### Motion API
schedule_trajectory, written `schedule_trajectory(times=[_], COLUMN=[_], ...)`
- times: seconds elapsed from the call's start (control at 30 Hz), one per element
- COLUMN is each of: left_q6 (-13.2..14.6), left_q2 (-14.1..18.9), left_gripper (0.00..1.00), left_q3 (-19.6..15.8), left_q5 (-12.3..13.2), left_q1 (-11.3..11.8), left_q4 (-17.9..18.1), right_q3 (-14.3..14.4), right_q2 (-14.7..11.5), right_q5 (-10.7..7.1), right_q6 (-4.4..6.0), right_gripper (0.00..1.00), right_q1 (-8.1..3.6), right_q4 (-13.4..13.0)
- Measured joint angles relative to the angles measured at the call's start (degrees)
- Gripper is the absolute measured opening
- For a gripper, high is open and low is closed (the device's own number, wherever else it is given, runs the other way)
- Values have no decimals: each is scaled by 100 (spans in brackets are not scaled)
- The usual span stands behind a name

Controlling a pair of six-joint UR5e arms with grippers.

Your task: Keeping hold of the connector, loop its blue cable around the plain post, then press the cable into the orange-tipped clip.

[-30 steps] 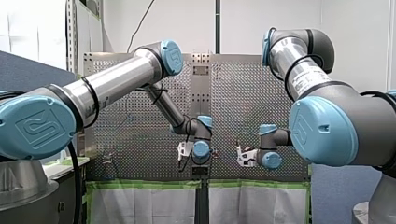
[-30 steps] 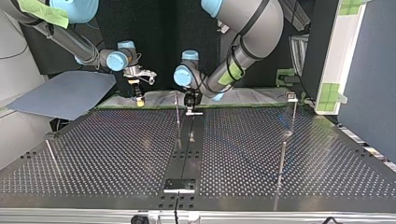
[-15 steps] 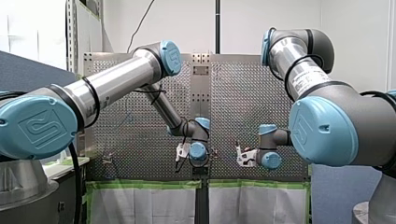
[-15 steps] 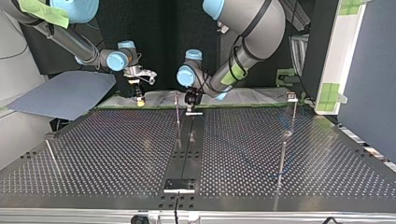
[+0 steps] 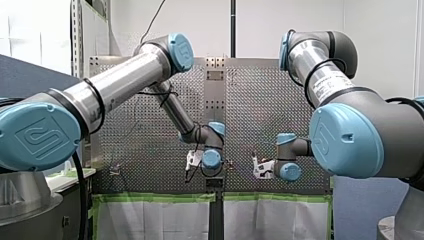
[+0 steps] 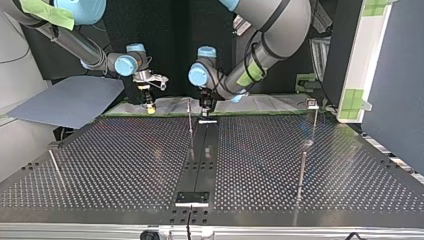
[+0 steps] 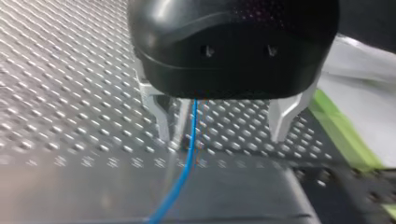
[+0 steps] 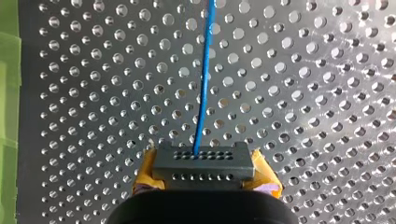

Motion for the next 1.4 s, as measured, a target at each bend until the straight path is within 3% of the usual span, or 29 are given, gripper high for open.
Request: schedule_trajectory(times=[0.23,0.37,0.53,0.77,1.03,1.4], left_q6=[18,21,22,22,-46,-373], left_q2=[404,470,483,482,482,483], left_gripper=[100,100,100,100,100,100], left_q3=[-429,-646,-948,-1342,-1431,-1433], left_q5=[410,573,606,474,434,769], left_q1=[-79,-132,-205,-311,-452,-490], left_q4=[426,645,834,662,697,1048], right_q3=[0,0,-1,-1,-1,0], right_q2=[4,3,3,2,3,7], right_q5=[-9,-10,-10,-10,-10,-10], right_q6=[-16,-28,-31,-32,-27,-11], right_gripper=[0,0,0,0,0,0], right_q1=[10,13,13,10,5,-13], right_q4=[35,44,46,53,50,24])
